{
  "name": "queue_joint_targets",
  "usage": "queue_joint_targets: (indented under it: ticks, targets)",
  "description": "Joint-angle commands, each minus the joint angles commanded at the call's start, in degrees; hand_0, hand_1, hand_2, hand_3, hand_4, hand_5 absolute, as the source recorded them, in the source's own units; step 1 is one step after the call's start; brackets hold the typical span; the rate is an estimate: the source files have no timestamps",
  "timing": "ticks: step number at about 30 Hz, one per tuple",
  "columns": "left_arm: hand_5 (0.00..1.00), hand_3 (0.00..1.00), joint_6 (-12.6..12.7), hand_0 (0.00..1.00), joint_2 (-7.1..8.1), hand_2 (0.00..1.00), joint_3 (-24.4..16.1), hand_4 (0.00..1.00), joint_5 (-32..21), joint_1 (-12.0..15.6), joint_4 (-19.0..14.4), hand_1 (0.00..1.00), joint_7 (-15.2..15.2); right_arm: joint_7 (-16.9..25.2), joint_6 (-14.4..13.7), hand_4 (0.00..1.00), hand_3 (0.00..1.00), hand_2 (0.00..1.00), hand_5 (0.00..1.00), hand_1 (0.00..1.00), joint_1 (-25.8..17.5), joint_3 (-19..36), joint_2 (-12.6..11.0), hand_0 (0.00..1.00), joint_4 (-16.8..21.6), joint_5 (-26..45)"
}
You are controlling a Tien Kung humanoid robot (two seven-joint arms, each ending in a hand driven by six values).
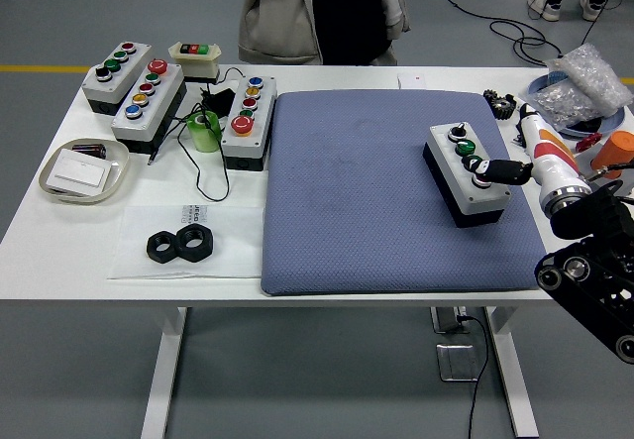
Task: Pick up the button,place it on the desk,press the button,press the button
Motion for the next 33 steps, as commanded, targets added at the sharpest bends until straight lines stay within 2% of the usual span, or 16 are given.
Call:
queue_joint_targets:
  ticks: [12, 13, 17, 19, 24, 25, 30, 31, 33]
  targets:
    - [0.998, 0.786, -0.11, 0.682, 0.02, 0.745, -0.64, 0.694, 1.12, 0.37, -0.04, 0.650, 0.34, -0.96, 1.11, 0.929, 0.998, 0.998, 0.251, 0.935, 0.41, -2.20, 3.55, 0.998, -4.12, 3.38]
    - [0.998, 0.786, -0.11, 0.683, 0.02, 0.744, -0.65, 0.694, 1.14, 0.37, -0.04, 0.650, 0.35, -1.00, 1.10, 0.956, 0.998, 0.997, 0.277, 0.922, 0.44, -2.24, 3.63, 0.998, -4.27, 3.41]
    - [0.998, 0.786, -0.16, 0.683, 0.04, 0.744, -0.71, 0.694, 1.23, 0.50, -0.06, 0.650, 0.36, -1.78, 1.65, 0.956, 0.998, 0.997, 0.277, 0.922, 1.81, -2.27, 5.14, 0.998, -7.92, 4.64]
    - [0.998, 0.786, -0.16, 0.683, 0.06, 0.744, -0.66, 0.694, 1.15, 0.48, -0.06, 0.650, 0.33, -2.13, 1.87, 0.958, 0.973, 0.963, 0.279, 0.887, 2.35, -2.33, 5.54, 0.986, -8.87, 5.00]
    - [0.998, 0.786, -0.08, 0.683, 0.13, 0.744, -0.28, 0.694, 0.63, 0.26, -0.04, 0.650, 0.13, -3.60, 2.50, 0.958, 0.973, 0.963, 0.279, 0.887, 4.01, -2.01, 6.68, 0.986, -11.61, 5.16]
    - [0.998, 0.786, -0.06, 0.683, 0.16, 0.743, -0.17, 0.693, 0.46, 0.20, -0.04, 0.648, 0.07, -3.97, 2.78, 0.959, 0.938, 0.869, 0.276, 0.810, 4.36, -1.95, 6.84, 0.954, -12.15, 5.18]
    - [0.998, 0.786, 0.06, 0.683, 0.20, 0.743, 0.18, 0.693, -0.12, -0.02, 0.00, 0.648, -0.13, -5.44, 4.21, 0.959, 0.938, 0.869, 0.276, 0.810, 5.69, -1.92, 7.34, 0.954, -14.34, 4.87]
    - [0.998, 0.786, 0.07, 0.683, 0.20, 0.742, 0.21, 0.693, -0.18, -0.05, 0.00, 0.647, -0.15, -5.69, 4.44, 0.961, 0.905, 0.751, 0.273, 0.712, 5.93, -1.95, 7.43, 0.907, -14.73, 4.74]
    - [0.998, 0.786, 0.07, 0.683, 0.23, 0.742, 0.33, 0.693, -0.34, -0.09, -0.01, 0.647, -0.20, -6.17, 5.02, 0.961, 0.905, 0.751, 0.273, 0.712, 6.48, -2.09, 7.64, 0.907, -15.56, 4.71]
